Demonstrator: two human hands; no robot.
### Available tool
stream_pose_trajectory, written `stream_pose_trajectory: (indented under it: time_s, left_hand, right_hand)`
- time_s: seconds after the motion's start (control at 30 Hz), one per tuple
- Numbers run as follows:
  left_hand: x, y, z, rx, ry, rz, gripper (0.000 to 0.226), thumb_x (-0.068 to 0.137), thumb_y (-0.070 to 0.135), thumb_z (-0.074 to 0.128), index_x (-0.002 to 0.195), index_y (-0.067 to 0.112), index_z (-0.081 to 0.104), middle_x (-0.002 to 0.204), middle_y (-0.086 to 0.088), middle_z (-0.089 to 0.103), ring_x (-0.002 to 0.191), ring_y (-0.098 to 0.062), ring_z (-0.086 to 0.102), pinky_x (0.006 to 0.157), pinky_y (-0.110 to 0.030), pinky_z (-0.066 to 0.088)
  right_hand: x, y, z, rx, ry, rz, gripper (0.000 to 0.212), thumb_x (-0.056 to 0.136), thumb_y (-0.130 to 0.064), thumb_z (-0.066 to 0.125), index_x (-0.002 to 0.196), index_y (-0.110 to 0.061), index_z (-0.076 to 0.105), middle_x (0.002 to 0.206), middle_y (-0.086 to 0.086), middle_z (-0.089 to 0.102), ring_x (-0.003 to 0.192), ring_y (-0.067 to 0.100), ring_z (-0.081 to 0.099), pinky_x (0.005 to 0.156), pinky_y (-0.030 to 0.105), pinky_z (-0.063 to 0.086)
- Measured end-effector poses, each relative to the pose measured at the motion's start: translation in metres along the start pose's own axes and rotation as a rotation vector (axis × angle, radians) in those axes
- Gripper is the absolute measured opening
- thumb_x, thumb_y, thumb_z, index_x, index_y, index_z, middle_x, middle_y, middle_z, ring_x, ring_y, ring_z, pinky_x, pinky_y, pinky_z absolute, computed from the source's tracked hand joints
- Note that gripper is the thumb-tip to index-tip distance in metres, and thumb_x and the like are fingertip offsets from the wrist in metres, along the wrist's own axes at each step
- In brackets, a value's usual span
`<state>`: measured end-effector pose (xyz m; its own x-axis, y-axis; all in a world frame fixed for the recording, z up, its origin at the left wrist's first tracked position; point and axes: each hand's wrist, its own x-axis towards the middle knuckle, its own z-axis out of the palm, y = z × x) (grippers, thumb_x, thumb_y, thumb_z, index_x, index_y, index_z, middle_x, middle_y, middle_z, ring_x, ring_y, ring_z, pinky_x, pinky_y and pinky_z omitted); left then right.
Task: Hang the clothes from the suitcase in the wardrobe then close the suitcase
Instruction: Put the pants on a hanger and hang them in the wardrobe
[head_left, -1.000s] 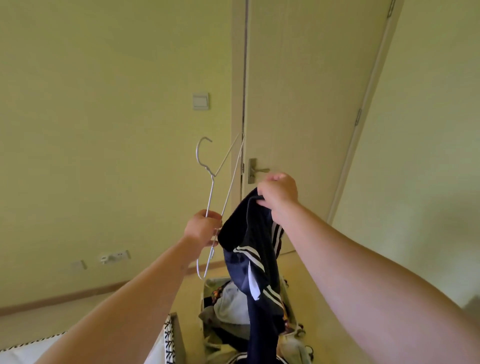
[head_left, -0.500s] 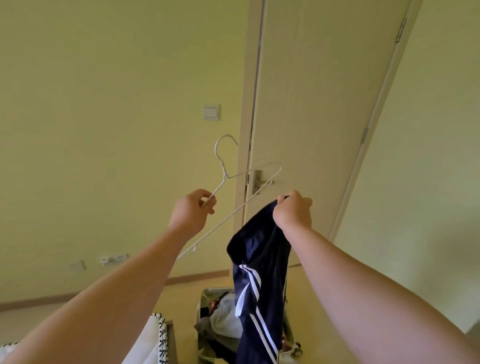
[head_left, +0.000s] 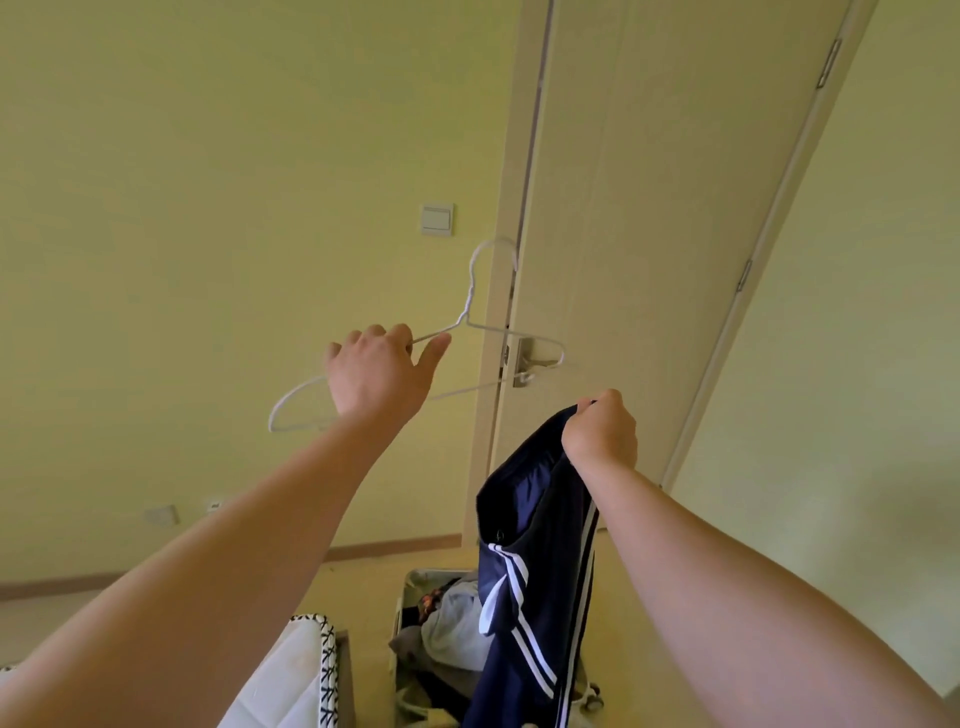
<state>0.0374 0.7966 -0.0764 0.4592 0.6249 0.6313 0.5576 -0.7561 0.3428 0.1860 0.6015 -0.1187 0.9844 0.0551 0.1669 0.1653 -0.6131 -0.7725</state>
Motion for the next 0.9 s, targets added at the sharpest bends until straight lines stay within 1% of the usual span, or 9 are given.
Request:
stream_pose_trajectory:
  time_s: [0.1,0.23,0.3,0.37,0.43,0.6,0.7,0.8,0.9]
  left_hand:
    - [0.005,0.001,-0.008,0.065,0.042,-0.055,0.073,0.083,0.089,0.027,0.075,0.025,0.061,0.081,0.002,0.058,0.084,-0.025,0.045,0.087,-0.044,0.03]
    - [0.013,0.0,-0.015,0.006,0.114,-0.098,0.085,0.076,0.097,0.028,0.078,0.023,0.069,0.083,0.0,0.061,0.093,-0.028,0.047,0.091,-0.046,0.028]
    - [0.016,0.0,-0.018,-0.018,0.131,-0.083,0.082,0.075,0.097,0.029,0.069,0.023,0.063,0.079,0.001,0.058,0.09,-0.028,0.046,0.091,-0.046,0.03]
    - [0.017,0.001,-0.02,-0.047,0.139,-0.064,0.077,0.074,0.097,0.032,0.06,0.023,0.049,0.074,0.002,0.054,0.087,-0.027,0.043,0.091,-0.046,0.031]
    - [0.019,0.001,-0.023,-0.077,0.154,-0.049,0.077,0.074,0.096,0.035,0.055,0.022,0.04,0.07,0.003,0.051,0.085,-0.027,0.041,0.091,-0.045,0.03]
    - [0.03,-0.009,-0.031,-0.132,0.215,-0.035,0.076,0.073,0.096,0.04,0.055,0.022,0.039,0.068,0.004,0.047,0.084,-0.027,0.04,0.09,-0.046,0.03]
    - [0.032,-0.014,-0.033,-0.115,0.2,0.022,0.078,0.073,0.095,0.041,0.053,0.02,0.035,0.065,0.005,0.046,0.084,-0.027,0.042,0.089,-0.045,0.03]
    - [0.031,-0.014,-0.034,-0.119,0.209,0.085,0.079,0.073,0.094,0.045,0.051,0.02,0.034,0.063,0.005,0.046,0.084,-0.027,0.043,0.089,-0.045,0.031]
    - [0.03,-0.01,-0.035,-0.138,0.208,0.088,0.078,0.073,0.094,0.045,0.051,0.02,0.034,0.062,0.007,0.044,0.084,-0.027,0.043,0.088,-0.044,0.029]
  right_hand:
    - [0.003,0.003,0.002,0.05,-0.009,0.075,0.014,0.098,-0.014,0.044,0.112,-0.012,0.048,0.117,0.006,0.061,0.09,0.037,0.069,0.079,0.05,0.06]
    - [0.003,0.01,0.003,0.082,-0.02,0.104,0.014,0.097,-0.009,0.045,0.111,-0.013,0.045,0.121,0.004,0.059,0.091,0.036,0.068,0.077,0.05,0.061]
    - [0.003,0.012,0.004,0.11,-0.014,0.115,0.015,0.096,-0.008,0.045,0.11,-0.014,0.045,0.12,0.004,0.058,0.091,0.036,0.068,0.078,0.05,0.061]
    - [0.003,0.013,0.004,0.138,0.004,0.136,0.017,0.095,-0.007,0.044,0.111,-0.012,0.045,0.119,0.007,0.058,0.09,0.038,0.069,0.077,0.05,0.061]
    - [0.003,0.014,0.003,0.162,0.018,0.151,0.019,0.094,-0.005,0.042,0.112,-0.011,0.045,0.12,0.009,0.058,0.092,0.039,0.069,0.077,0.051,0.061]
    - [0.004,0.019,0.003,0.186,0.038,0.153,0.015,0.095,-0.003,0.041,0.105,-0.014,0.042,0.124,0.009,0.059,0.093,0.04,0.069,0.079,0.051,0.061]
    - [0.001,0.017,0.002,0.193,0.064,0.13,0.02,0.095,-0.004,0.041,0.114,-0.01,0.045,0.124,0.012,0.059,0.096,0.039,0.067,0.079,0.052,0.06]
    - [-0.002,0.013,0.0,0.196,0.092,0.122,0.022,0.098,-0.004,0.042,0.119,-0.006,0.046,0.123,0.013,0.058,0.105,0.037,0.063,0.086,0.05,0.057]
    - [-0.003,0.012,0.001,0.203,0.098,0.099,0.015,0.1,-0.008,0.041,0.114,-0.007,0.047,0.117,0.013,0.06,0.097,0.037,0.066,0.08,0.05,0.059]
